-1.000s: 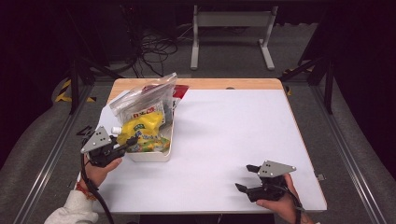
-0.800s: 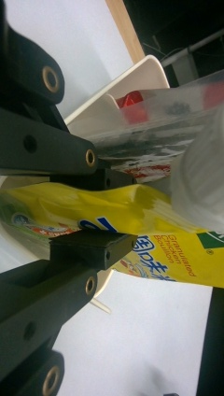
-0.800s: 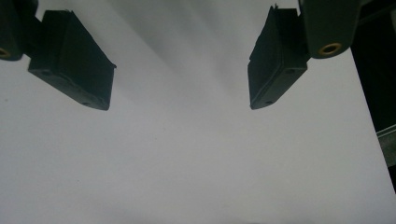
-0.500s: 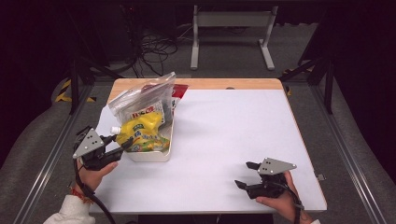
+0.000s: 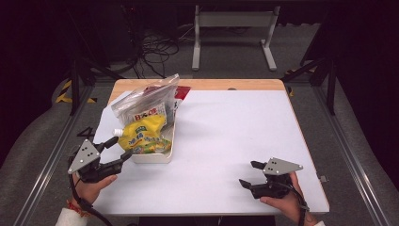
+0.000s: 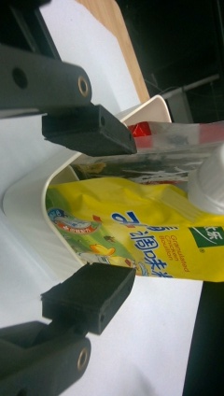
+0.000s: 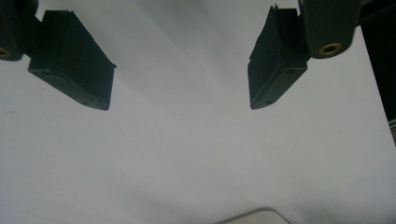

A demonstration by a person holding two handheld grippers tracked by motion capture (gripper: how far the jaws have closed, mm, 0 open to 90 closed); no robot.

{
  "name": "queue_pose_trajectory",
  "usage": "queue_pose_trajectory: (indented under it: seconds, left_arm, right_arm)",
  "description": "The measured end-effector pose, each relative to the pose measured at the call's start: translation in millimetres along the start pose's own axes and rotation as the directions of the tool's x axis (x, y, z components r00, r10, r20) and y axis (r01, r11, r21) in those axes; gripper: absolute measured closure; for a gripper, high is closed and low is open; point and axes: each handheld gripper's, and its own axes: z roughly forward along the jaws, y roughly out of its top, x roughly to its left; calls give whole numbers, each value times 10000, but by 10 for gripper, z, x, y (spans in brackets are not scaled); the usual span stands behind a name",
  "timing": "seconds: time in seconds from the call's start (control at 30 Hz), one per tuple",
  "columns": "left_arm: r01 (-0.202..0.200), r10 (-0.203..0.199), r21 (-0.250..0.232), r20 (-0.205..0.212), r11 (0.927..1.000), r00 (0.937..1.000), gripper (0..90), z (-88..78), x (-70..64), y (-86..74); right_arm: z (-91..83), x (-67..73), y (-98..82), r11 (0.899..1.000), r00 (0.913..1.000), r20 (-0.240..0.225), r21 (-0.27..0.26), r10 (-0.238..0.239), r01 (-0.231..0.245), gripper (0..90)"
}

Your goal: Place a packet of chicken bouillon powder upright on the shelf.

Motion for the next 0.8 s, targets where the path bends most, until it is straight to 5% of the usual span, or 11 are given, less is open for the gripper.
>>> queue_pose_trajectory:
  seconds: [0.37,0.8]
  left_arm:
    - [340,-340,-5,-94,9994,9994,240,-93,-118,-54]
    - [-53,52,17,533,10000,9986,220,-102,-323,-77]
  right_arm:
    - [-16,-16,6,10000,9999,102,-39,32,-31,232]
    - [-52,-32,30,9999,9996,279,-101,-70,73,232]
